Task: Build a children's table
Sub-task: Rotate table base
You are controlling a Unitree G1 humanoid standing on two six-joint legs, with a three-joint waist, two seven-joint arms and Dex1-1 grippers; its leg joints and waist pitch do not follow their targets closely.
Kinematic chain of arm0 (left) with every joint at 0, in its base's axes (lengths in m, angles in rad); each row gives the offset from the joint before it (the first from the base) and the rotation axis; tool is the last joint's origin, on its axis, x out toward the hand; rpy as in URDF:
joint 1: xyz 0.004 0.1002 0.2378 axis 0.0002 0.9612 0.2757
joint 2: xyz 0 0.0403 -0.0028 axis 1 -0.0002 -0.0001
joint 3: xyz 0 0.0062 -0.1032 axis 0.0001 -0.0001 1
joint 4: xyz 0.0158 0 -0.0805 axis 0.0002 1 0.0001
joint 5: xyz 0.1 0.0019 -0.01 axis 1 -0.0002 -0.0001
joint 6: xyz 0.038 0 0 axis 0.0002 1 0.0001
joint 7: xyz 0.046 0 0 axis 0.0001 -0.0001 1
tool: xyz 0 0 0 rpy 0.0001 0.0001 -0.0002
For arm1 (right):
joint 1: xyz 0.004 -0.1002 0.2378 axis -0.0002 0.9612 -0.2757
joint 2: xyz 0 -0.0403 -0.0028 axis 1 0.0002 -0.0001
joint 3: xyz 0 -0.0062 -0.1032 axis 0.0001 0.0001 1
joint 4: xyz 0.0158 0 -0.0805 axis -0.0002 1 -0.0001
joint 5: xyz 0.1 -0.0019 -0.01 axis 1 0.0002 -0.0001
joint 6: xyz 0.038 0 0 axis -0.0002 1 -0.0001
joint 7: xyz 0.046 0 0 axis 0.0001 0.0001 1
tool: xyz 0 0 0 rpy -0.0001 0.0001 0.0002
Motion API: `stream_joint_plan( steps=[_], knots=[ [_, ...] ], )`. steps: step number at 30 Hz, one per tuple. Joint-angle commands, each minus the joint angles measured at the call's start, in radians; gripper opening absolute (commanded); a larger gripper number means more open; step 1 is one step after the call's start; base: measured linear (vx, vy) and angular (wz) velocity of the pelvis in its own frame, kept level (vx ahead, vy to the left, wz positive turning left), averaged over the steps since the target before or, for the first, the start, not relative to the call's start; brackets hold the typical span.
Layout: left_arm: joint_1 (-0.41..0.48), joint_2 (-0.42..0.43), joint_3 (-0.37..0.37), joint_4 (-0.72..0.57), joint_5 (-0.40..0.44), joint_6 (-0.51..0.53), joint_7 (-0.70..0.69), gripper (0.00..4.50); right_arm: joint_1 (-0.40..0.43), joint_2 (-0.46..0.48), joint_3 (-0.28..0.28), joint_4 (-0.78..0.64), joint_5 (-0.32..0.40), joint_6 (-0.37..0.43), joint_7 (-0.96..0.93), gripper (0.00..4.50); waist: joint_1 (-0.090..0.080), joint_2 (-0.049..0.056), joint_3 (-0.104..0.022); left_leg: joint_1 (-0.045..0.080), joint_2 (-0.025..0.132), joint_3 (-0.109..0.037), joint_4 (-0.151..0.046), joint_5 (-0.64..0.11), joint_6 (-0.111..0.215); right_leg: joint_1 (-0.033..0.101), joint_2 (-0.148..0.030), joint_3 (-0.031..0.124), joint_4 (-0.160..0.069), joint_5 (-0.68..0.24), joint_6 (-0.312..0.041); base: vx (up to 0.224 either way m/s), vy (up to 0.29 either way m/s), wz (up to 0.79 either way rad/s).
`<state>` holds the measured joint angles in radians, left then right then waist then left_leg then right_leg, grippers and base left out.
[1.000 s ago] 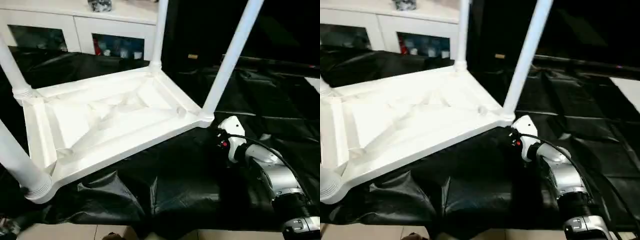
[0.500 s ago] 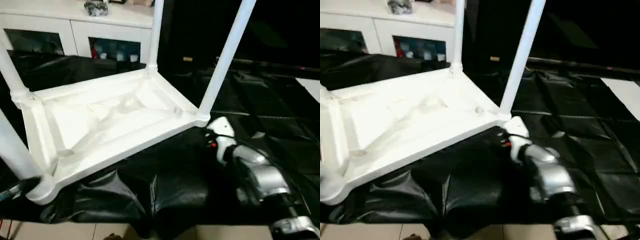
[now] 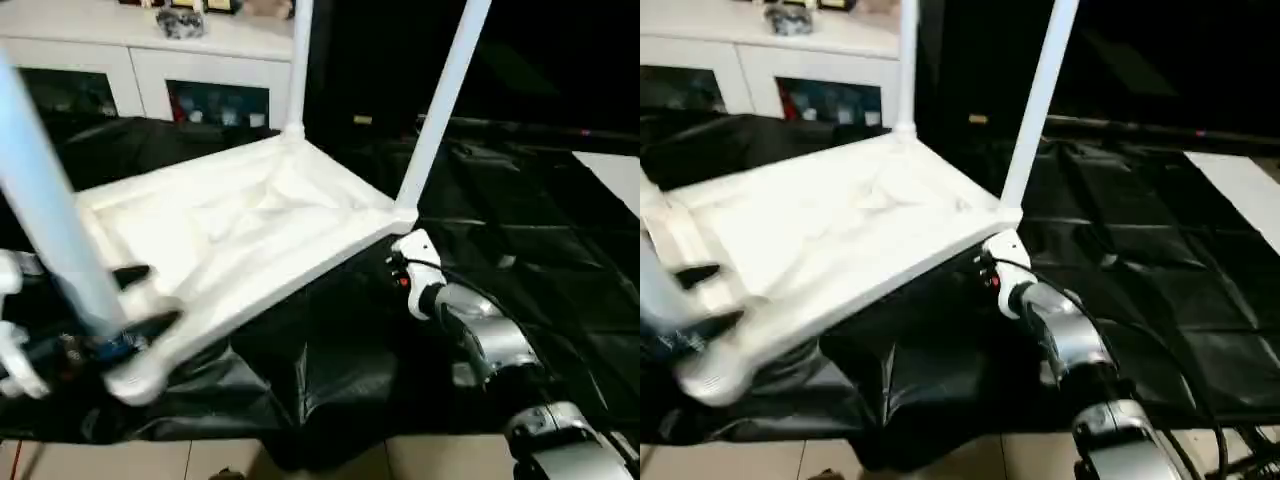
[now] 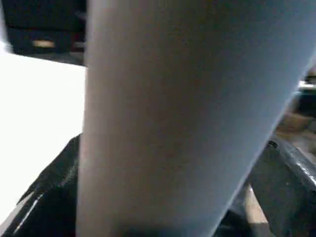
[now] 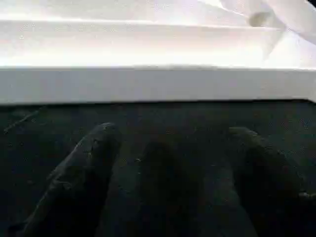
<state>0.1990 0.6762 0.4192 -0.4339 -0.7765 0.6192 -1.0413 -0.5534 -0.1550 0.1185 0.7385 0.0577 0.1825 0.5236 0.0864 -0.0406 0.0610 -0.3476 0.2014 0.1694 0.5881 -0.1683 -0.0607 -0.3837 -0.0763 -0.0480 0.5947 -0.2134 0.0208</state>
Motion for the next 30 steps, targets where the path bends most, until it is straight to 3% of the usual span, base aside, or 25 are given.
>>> stream_joint_plan(
  steps=[1,4,5,8,9,11,12,13,14,15,16,17,18,19,20,21,22,23,24,25,26,27,28,29,30],
  knots=[
    [-0.018,-0.013,-0.072,-0.061,-0.043,0.042,0.001,4.46,-0.032,0.012,0.000,0.052,-0.012,-0.029,-0.009,3.70,-0.011,0.038,-0.037,0.042,0.023,-0.025,-0.108,-0.768,-0.116,-0.010,-0.035,0.010,-0.090,-0.500,-0.117,0.000,0.000,0.00],
    [-0.047,-0.039,-0.129,-0.080,-0.053,0.064,0.022,4.46,-0.059,0.034,0.005,0.108,-0.020,-0.049,-0.013,3.70,-0.012,0.029,-0.035,0.041,0.022,-0.022,-0.110,-0.773,-0.115,-0.009,-0.035,0.008,-0.093,-0.506,-0.113,0.000,0.000,0.00],
    [-0.047,-0.039,-0.129,-0.080,-0.053,0.064,0.022,4.46,-0.059,0.034,0.005,0.108,-0.020,-0.049,-0.013,3.70,-0.011,0.032,-0.034,0.044,0.021,-0.022,-0.109,-0.771,-0.116,-0.012,-0.036,0.010,-0.093,-0.511,-0.112,0.000,0.000,0.00],
    [-0.114,-0.101,-0.232,-0.083,-0.015,0.057,0.069,4.46,-0.090,0.068,0.025,0.179,-0.038,-0.072,-0.016,3.70,-0.009,0.031,-0.032,0.051,0.018,-0.019,-0.103,-0.762,-0.115,-0.017,-0.038,0.008,-0.106,-0.556,-0.098,0.000,0.000,0.00],
    [-0.138,-0.124,-0.257,-0.077,-0.005,0.052,0.079,4.46,-0.099,0.078,0.031,0.195,-0.042,-0.078,-0.016,3.70,-0.010,0.026,-0.032,0.050,0.018,-0.021,-0.102,-0.756,-0.113,-0.013,-0.040,0.005,-0.106,-0.569,-0.090,0.000,0.000,0.00],
    [-0.173,-0.151,-0.290,-0.070,0.001,0.053,0.092,4.46,-0.111,0.093,0.035,0.213,-0.045,-0.084,-0.015,3.70,-0.011,0.030,-0.031,0.050,0.022,-0.022,-0.109,-0.779,-0.116,-0.009,-0.035,-0.005,-0.108,-0.574,-0.082,0.000,0.000,0.00],
    [-0.192,-0.161,-0.310,-0.069,-0.007,0.063,0.093,4.46,-0.117,0.102,0.036,0.221,-0.044,-0.087,-0.012,3.70,-0.015,0.036,-0.030,0.043,0.026,-0.022,-0.120,-0.805,-0.118,0.001,-0.030,-0.017,-0.100,-0.549,-0.085,0.000,0.000,0.00],
    [-0.216,-0.178,-0.333,-0.070,-0.015,0.073,0.097,4.46,-0.122,0.113,0.039,0.229,-0.044,-0.089,-0.008,3.70,-0.014,0.039,-0.033,0.004,0.040,-0.017,-0.161,-0.837,-0.119,0.045,-0.021,-0.028,-0.046,-0.456,-0.094,0.000,0.000,0.00],
    [-0.216,-0.178,-0.333,-0.070,-0.015,0.073,0.097,4.46,-0.122,0.113,0.039,0.229,-0.044,-0.089,-0.008,3.70,-0.014,0.039,-0.033,0.004,0.040,-0.017,-0.161,-0.837,-0.119,0.045,-0.021,-0.028,-0.046,-0.456,-0.094,-0.055,-0.003,-0.16],
    [-0.231,-0.187,-0.349,-0.073,-0.026,0.082,0.104,4.46,-0.130,0.120,0.037,0.245,-0.046,-0.098,-0.004,3.70,-0.001,0.040,-0.032,-0.015,0.047,0.003,-0.194,-0.847,-0.112,0.060,-0.008,-0.028,0.002,-0.414,-0.098,-0.094,-0.029,-0.08],
    [-0.256,-0.206,-0.371,-0.073,-0.039,0.091,0.115,4.46,-0.140,0.131,0.038,0.268,-0.052,-0.115,-0.001,3.70,0.015,0.030,-0.031,-0.027,0.048,0.031,-0.213,-0.833,-0.098,0.067,0.000,-0.015,0.049,-0.399,-0.092,-0.105,-0.066,-0.02],
    [-0.281,-0.229,-0.394,-0.070,-0.045,0.096,0.128,4.46,-0.152,0.143,0.036,0.293,-0.056,-0.132,0.003,3.70,0.016,0.006,-0.025,0.024,0.024,0.054,-0.172,-0.763,-0.096,0.006,0.007,-0.011,-0.032,-0.584,-0.066,-0.057,-0.059,0.06],
    [-0.281,-0.229,-0.394,-0.070,-0.045,0.096,0.128,4.46,-0.152,0.143,0.036,0.293,-0.056,-0.132,0.003,3.70,0.009,-0.019,-0.019,0.108,-0.012,0.052,-0.045,-0.672,-0.090,-0.084,-0.014,-0.021,-0.166,-0.801,-0.016,-0.025,-0.074,0.11],
    [-0.334,-0.284,-0.450,-0.057,-0.037,0.098,0.145,4.46,-0.166,0.166,0.037,0.319,-0.058,-0.152,0.014,3.70,-0.034,-0.012,0.011,0.197,-0.047,0.018,0.159,-0.475,-0.064,-0.166,-0.109,-0.071,-0.312,-1.102,0.023,0.024,0.055,-0.36],
    [-0.348,-0.300,-0.466,-0.052,-0.030,0.095,0.148,4.46,-0.169,0.172,0.038,0.322,-0.058,-0.155,0.018,3.70,-0.019,0.031,-0.022,0.071,0.017,-0.014,0.018,-0.469,-0.045,0.055,-0.141,-0.111,-0.202,-0.833,0.041,0.024,0.055,-0.36],
    [-0.354,-0.307,-0.471,-0.048,-0.027,0.093,0.149,4.46,-0.169,0.174,0.039,0.323,-0.058,-0.155,0.018,3.70,-0.018,0.046,-0.037,0.016,0.054,-0.033,-0.056,-0.599,-0.054,0.118,-0.095,-0.115,-0.063,-0.571,0.017,0.035,0.142,-0.70],
    [-0.366,-0.321,-0.484,-0.040,-0.018,0.089,0.151,4.46,-0.170,0.178,0.040,0.324,-0.059,-0.156,0.016,3.70,0.015,0.088,-0.024,-0.069,0.069,-0.037,-0.158,-0.884,-0.083,0.142,-0.047,-0.119,0.091,-0.080,-0.073,-0.027,0.051,-0.42],
    [-0.368,-0.323,-0.486,-0.038,-0.017,0.088,0.152,4.46,-0.170,0.179,0.041,0.325,-0.059,-0.157,0.016,3.70,-0.004,0.058,-0.027,-0.018,0.076,-0.056,-0.173,-0.923,-0.037,0.098,-0.039,-0.069,0.114,-0.024,-0.077,-0.027,0.051,-0.42],
    [-0.378,-0.334,-0.494,-0.031,-0.010,0.084,0.155,4.46,-0.173,0.182,0.042,0.330,-0.059,-0.160,0.013,3.70,-0.005,0.052,-0.037,0.000,0.066,-0.064,-0.159,-0.903,-0.049,0.102,-0.055,-0.045,0.089,-0.109,-0.081,-0.002,-0.040,-0.24],
    [-0.406,-0.357,-0.525,-0.001,0.035,0.056,0.164,4.46,-0.176,0.185,0.044,0.337,-0.062,-0.164,0.005,3.70,-0.007,0.004,-0.035,0.021,0.031,-0.062,-0.097,-0.692,-0.077,0.060,-0.100,0.001,-0.019,-0.420,-0.073,0.000,0.000,0.00],
    [-0.406,-0.357,-0.525,-0.001,0.035,0.056,0.164,4.46,-0.176,0.185,0.044,0.337,-0.062,-0.164,0.005,3.70,0.000,0.014,-0.040,0.003,0.025,-0.061,-0.080,-0.551,-0.095,0.063,-0.130,0.011,-0.045,-0.505,-0.093,0.018,-0.082,-0.25],
    [-0.470,-0.403,-0.579,0.094,0.149,-0.017,0.197,4.46,-0.183,0.185,0.039,0.349,-0.062,-0.171,-0.012,3.70,0.014,0.005,-0.059,-0.017,0.020,-0.048,-0.067,-0.290,-0.090,0.076,-0.123,0.019,-0.053,-0.463,-0.086,0.004,-0.096,-0.11],
    [-0.495,-0.416,-0.596,0.136,0.196,-0.049,0.211,4.46,-0.185,0.184,0.036,0.352,-0.061,-0.173,-0.015,3.70,0.021,0.011,-0.064,-0.006,0.019,-0.041,-0.067,-0.196,-0.079,0.067,-0.114,0.019,-0.050,-0.374,-0.096,0.004,-0.096,-0.11],
    [-0.527,-0.422,-0.609,0.196,0.266,-0.091,0.250,4.46,-0.188,0.179,0.031,0.360,-0.065,-0.182,-0.025,3.70,0.026,0.009,-0.072,0.010,0.014,-0.027,-0.057,-0.062,-0.056,0.054,-0.092,0.016,-0.032,-0.151,-0.145,0.021,-0.098,0.12],
    [-0.544,-0.424,-0.614,0.229,0.305,-0.112,0.275,4.46,-0.192,0.178,0.026,0.370,-0.068,-0.191,-0.031,3.70,0.023,0.018,-0.067,-0.012,0.014,-0.019,-0.064,-0.049,-0.043,0.060,-0.076,0.016,-0.024,-0.019,-0.191,0.011,-0.052,-0.02]
  ],
)
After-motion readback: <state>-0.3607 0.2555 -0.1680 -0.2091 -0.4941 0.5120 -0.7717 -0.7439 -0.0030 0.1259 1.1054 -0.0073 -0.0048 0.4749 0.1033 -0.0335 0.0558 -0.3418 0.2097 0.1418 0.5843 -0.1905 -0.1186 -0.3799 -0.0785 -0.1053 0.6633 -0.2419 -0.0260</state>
